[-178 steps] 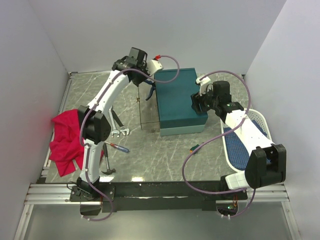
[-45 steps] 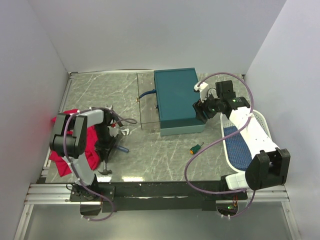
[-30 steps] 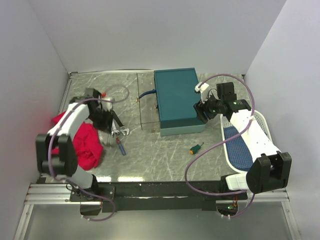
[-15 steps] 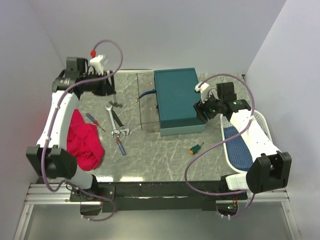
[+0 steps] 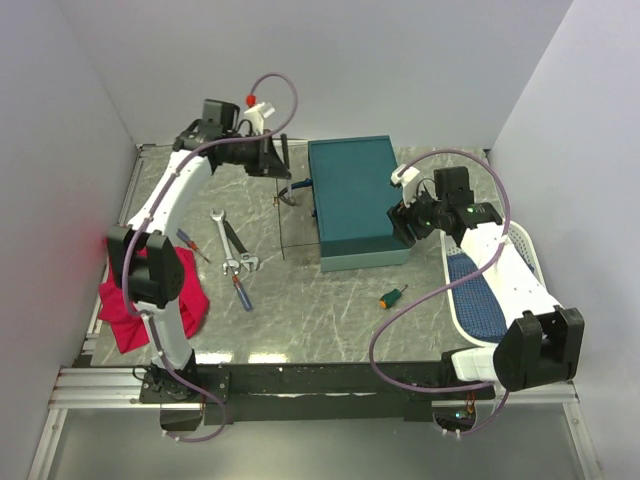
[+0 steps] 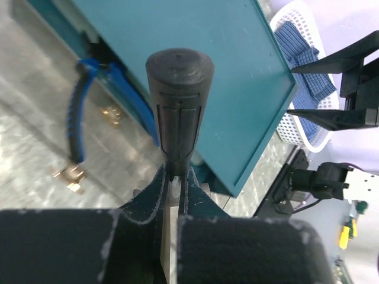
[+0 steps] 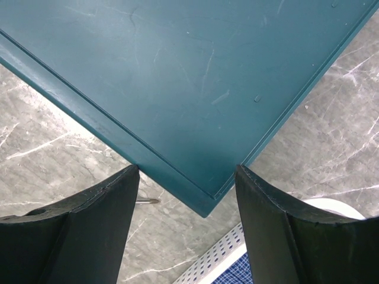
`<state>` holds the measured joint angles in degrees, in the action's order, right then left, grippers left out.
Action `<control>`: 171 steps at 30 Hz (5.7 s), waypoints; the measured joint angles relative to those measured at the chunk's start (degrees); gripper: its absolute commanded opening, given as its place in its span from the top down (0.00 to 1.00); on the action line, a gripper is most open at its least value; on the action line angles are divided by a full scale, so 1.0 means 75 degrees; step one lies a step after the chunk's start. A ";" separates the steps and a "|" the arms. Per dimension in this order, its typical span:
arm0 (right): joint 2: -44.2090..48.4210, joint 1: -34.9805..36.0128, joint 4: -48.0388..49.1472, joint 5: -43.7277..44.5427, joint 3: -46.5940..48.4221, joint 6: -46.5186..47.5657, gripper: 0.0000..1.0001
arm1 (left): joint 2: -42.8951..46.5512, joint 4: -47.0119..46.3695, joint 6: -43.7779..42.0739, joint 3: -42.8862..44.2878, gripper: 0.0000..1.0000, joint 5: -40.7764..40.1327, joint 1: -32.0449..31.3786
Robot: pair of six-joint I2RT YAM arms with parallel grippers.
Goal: Sort the tools into containers
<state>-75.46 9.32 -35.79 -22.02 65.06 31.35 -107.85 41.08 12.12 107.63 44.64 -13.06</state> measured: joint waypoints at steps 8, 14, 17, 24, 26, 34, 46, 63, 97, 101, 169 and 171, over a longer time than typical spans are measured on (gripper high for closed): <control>0.0119 0.0000 0.0201 -0.0006 -0.0184 -0.0026 0.27 | -0.0198 -0.0108 0.0522 -0.0542 0.99 -0.0085 -0.0347; 0.0058 0.0000 0.0143 -0.0017 -0.0096 -0.0064 0.27 | -0.0583 -0.0006 0.0825 -0.0810 0.50 -0.0265 -0.0344; -0.0125 0.0000 -0.0047 -0.0038 0.0154 -0.0143 0.27 | -0.0930 0.0067 0.0901 -0.0437 0.41 -0.0321 -0.0388; -0.0525 0.0003 0.0169 -0.0015 0.0615 -0.0393 0.27 | -0.1309 -0.0283 0.0609 0.1454 0.46 -0.0353 -0.0446; -0.0664 0.0000 0.0411 -0.0009 0.0793 -0.0589 0.28 | -0.0985 -0.0673 0.0562 0.1300 0.52 -0.0396 -0.0367; -0.1606 0.0070 0.1311 0.0134 0.1845 -0.1443 0.31 | 0.0664 -0.2136 0.0933 -0.1393 0.80 -0.0723 0.1035; -0.3503 0.0277 0.1716 0.0813 0.3028 -0.2122 1.00 | -0.0280 -0.2754 0.0399 -0.2142 0.99 -0.0930 0.1061; -0.3716 0.0382 0.2078 0.0828 0.3008 -0.2302 1.00 | -0.1603 -0.3418 0.0726 -0.1343 0.99 0.0070 -0.0058; -0.3806 0.0647 0.2471 0.0985 0.2926 -0.2261 0.22 | -0.0586 -0.7557 0.4025 -0.4677 0.48 0.1731 0.0527; -0.3812 0.0647 0.2465 0.0985 0.2926 -0.2259 0.22 | -0.1781 -0.8900 0.5173 -0.5149 0.46 0.1996 0.0347; -0.3765 0.1110 0.2990 0.1125 0.2614 -0.1784 0.28 | -0.2929 -0.6505 0.3701 -0.3716 0.93 0.2477 0.1052; -0.3759 0.1110 0.3037 0.1110 0.2588 -0.1763 0.28 | -0.2722 -0.6044 0.3252 -0.3777 0.91 0.2279 0.1151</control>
<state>-103.66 17.65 -13.02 -13.69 84.47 18.13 -128.27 -4.25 36.51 79.31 61.73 -4.43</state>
